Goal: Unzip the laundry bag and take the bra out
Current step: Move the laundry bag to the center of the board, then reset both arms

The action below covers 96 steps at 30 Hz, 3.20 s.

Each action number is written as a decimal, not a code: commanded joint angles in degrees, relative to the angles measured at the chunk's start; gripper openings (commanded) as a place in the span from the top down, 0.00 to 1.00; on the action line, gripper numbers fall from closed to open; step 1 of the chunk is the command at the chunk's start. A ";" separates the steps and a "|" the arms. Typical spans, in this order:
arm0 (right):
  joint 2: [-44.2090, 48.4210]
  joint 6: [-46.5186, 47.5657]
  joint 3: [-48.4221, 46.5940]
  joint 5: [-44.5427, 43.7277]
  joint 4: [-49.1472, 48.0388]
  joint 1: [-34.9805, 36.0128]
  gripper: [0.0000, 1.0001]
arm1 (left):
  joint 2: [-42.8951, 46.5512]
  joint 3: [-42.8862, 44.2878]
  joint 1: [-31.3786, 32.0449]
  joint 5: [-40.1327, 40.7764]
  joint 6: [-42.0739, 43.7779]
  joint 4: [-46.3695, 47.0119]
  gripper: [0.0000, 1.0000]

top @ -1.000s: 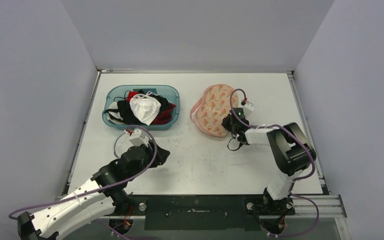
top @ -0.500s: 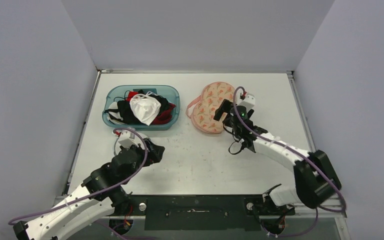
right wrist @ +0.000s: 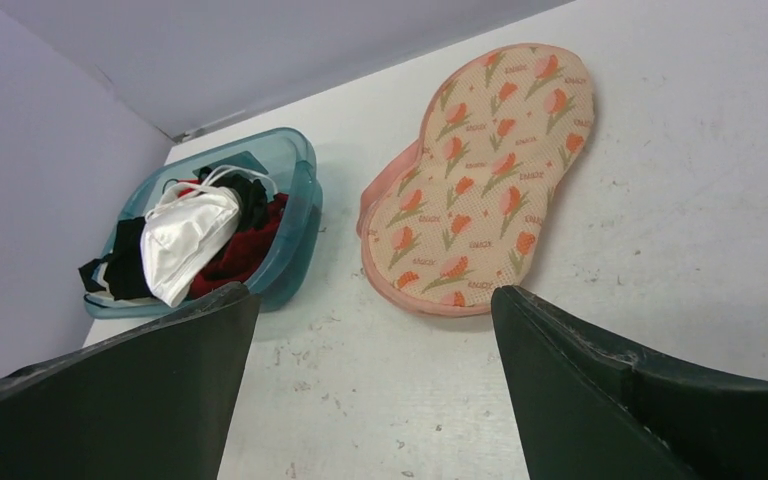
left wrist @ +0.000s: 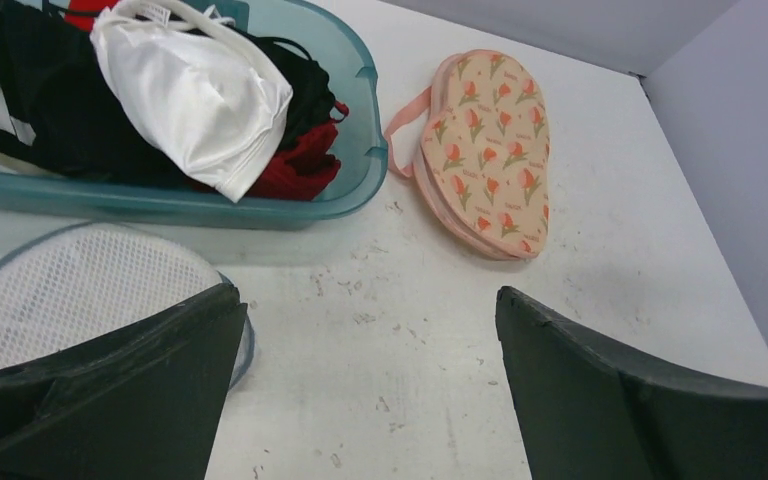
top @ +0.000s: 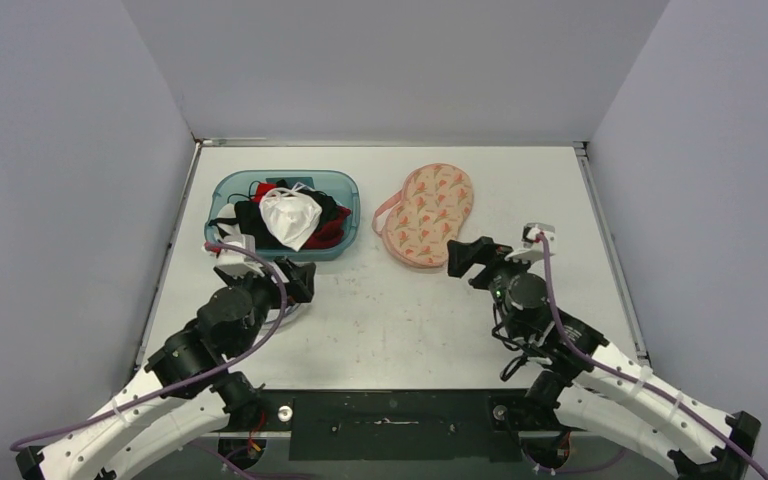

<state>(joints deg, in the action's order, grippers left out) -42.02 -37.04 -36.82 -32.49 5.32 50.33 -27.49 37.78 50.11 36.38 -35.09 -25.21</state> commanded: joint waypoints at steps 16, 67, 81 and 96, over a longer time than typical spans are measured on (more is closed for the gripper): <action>6.05 12.80 -1.60 -16.12 -5.60 0.21 0.10 | -7.71 14.17 -0.70 1.57 16.80 6.01 0.04; -2.79 11.22 -1.85 0.34 -7.53 -9.83 0.10 | -19.80 16.67 -9.31 -2.41 5.54 3.13 0.04; 2.42 16.11 1.59 2.80 -9.93 -9.84 0.10 | -12.06 8.82 -12.67 -5.86 8.48 9.91 0.04; 3.15 11.32 4.30 3.05 -15.88 -9.90 0.10 | -12.41 8.79 -12.75 -4.94 5.21 8.11 0.04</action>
<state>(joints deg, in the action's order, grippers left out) -40.10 -25.36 -32.75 -26.76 -8.56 40.49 -40.16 45.95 37.71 31.03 -28.75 -18.63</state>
